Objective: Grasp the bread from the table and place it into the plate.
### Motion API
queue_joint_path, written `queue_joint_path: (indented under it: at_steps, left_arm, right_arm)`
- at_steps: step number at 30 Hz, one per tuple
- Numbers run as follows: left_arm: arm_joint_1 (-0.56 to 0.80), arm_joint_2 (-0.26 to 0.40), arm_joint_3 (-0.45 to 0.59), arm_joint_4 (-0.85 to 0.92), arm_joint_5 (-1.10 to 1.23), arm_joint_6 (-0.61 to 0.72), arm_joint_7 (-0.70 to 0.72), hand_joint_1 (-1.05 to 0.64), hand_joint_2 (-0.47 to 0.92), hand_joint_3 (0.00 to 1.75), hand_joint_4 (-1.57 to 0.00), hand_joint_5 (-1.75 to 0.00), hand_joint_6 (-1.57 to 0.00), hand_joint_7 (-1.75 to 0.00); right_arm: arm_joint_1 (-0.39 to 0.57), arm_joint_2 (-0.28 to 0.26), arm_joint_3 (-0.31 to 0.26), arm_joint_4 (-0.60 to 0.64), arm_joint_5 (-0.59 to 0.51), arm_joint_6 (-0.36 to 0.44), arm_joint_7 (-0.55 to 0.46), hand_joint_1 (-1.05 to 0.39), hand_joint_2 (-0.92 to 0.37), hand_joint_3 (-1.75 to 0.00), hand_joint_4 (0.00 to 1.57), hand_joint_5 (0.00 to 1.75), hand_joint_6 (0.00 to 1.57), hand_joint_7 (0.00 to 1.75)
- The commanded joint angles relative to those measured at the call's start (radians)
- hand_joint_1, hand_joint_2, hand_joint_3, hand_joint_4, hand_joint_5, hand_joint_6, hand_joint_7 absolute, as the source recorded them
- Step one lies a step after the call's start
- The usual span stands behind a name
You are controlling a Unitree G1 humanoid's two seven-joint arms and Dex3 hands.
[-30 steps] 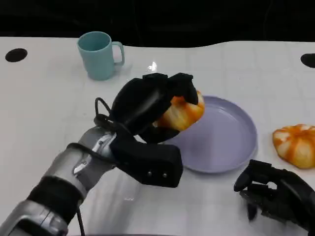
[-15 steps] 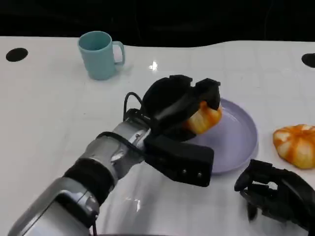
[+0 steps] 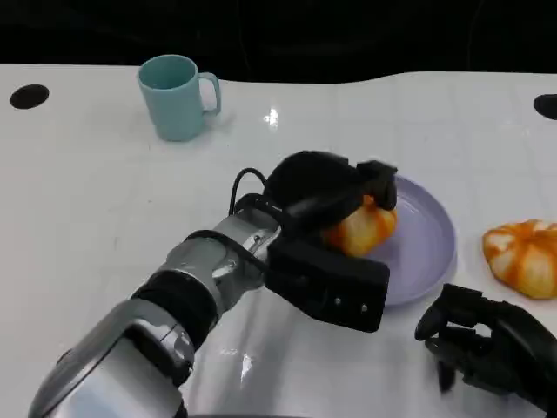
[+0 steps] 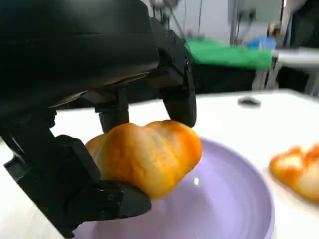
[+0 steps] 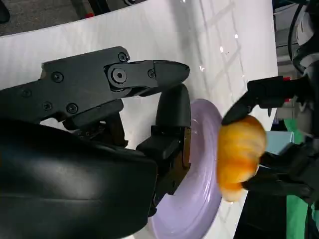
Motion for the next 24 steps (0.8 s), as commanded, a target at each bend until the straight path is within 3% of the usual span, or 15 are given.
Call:
queue_joint_path:
  at_steps: [1,3,7,18,24]
  left_arm:
    - [-0.052,0.008,-0.028,-0.005,0.011,0.063,-0.130,-0.73,0.92,0.48,-0.05,-0.71,-0.16,-0.32]
    - [-0.049,0.010,-0.034,-0.014,0.012,0.076,-0.150,-0.83,0.92,0.56,-0.01,-0.53,-0.04,-0.37]
    - [-0.046,0.016,-0.039,-0.033,0.008,0.091,-0.188,-0.94,0.92,0.66,0.00,-0.26,0.00,-0.25]
    - [-0.013,0.052,-0.051,-0.121,0.012,0.103,-0.233,-0.97,0.92,0.67,0.00,-0.13,0.00,-0.18]
    - [0.043,0.112,-0.032,-0.257,-0.001,0.098,-0.253,-0.93,0.92,0.66,0.00,-0.13,0.00,-0.17]
  right_arm:
    - [0.038,-0.009,0.008,0.012,-0.020,0.036,-0.005,-0.51,-0.92,-0.32,0.67,1.75,0.62,1.42]
    - [0.037,-0.007,0.006,0.011,-0.015,0.042,-0.002,-0.51,-0.92,-0.31,0.67,1.75,0.63,1.42]
    - [0.036,-0.008,0.007,0.011,-0.018,0.040,-0.003,-0.51,-0.92,-0.31,0.68,1.75,0.63,1.42]
    - [0.034,-0.009,0.007,0.010,-0.017,0.041,-0.001,-0.51,-0.92,-0.31,0.66,1.75,0.63,1.42]
    - [0.032,-0.007,0.009,0.011,-0.021,0.045,-0.008,-0.52,-0.92,-0.31,0.67,1.75,0.62,1.44]
